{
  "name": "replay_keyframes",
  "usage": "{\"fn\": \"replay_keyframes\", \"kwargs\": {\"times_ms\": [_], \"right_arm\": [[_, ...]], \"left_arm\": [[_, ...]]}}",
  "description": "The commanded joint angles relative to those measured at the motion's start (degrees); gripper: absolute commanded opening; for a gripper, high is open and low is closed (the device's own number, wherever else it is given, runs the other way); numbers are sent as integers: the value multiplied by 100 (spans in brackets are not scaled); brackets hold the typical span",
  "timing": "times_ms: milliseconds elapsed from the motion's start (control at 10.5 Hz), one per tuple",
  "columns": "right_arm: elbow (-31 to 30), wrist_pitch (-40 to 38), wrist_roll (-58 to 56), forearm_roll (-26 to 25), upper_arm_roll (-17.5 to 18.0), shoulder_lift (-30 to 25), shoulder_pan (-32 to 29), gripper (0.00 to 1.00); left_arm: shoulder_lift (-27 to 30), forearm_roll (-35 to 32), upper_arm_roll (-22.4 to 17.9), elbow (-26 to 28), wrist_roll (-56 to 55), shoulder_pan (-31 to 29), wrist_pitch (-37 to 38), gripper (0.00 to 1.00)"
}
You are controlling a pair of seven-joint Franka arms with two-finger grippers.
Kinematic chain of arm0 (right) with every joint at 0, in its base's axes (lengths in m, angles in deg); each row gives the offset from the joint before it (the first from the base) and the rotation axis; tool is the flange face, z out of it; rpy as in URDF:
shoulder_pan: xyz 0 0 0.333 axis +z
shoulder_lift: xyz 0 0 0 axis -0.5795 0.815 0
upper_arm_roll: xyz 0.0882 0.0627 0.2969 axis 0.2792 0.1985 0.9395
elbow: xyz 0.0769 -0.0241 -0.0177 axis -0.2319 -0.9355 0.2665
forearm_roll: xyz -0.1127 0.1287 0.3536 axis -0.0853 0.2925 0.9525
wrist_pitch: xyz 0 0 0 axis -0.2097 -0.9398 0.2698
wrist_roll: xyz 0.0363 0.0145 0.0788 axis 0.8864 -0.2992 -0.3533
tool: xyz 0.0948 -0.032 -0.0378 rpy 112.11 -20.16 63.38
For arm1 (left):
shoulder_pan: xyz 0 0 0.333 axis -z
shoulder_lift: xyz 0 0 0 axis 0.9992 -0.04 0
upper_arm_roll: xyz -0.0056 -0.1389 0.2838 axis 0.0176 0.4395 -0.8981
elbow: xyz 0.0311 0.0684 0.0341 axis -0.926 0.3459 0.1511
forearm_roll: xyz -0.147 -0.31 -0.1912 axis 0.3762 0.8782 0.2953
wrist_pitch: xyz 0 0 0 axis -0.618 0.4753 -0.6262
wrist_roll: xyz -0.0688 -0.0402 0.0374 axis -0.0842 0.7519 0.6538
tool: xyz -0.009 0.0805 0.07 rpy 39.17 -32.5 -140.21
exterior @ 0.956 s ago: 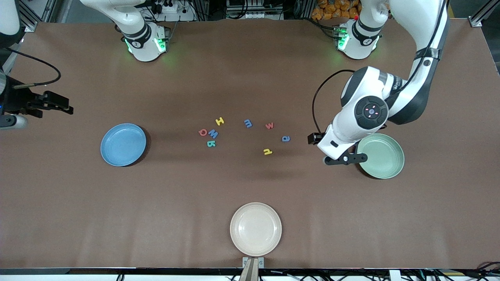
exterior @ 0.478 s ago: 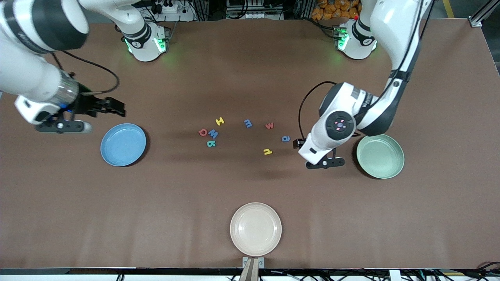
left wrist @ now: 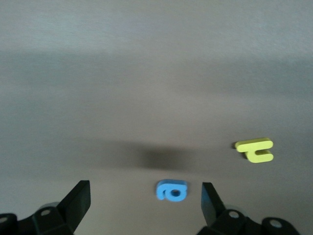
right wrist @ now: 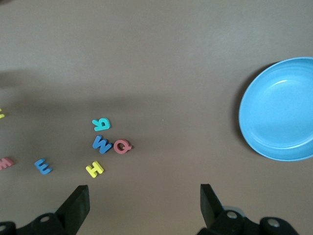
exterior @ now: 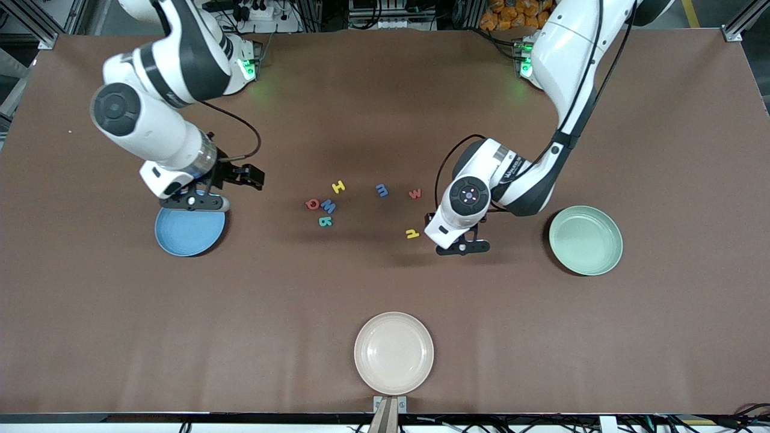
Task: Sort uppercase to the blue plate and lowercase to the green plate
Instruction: 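Grasp the blue a with the left gripper while the right gripper grasps the H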
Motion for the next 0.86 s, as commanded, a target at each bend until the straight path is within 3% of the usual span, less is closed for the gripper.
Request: {"fn": "replay_keyframes", "kwargs": {"times_ms": [0, 287, 574, 765], "right_arm": [[-646, 904, 422, 81, -59, 81, 407, 100], [-771, 1628, 739, 72, -51, 791, 671, 100], [-789, 2321, 1889, 72, -51, 1389, 1390, 100], [-780, 2516, 2312, 81, 36, 1584, 1533, 100]], "left_arm": [[34, -331, -37, 583, -163, 144, -824, 100], [34, -402, -28, 867, -215, 285, -906, 100], [78, -402, -19, 911, -303, 355, -941, 100], [217, -402, -28, 1321, -295, 346, -1499, 100]]}}
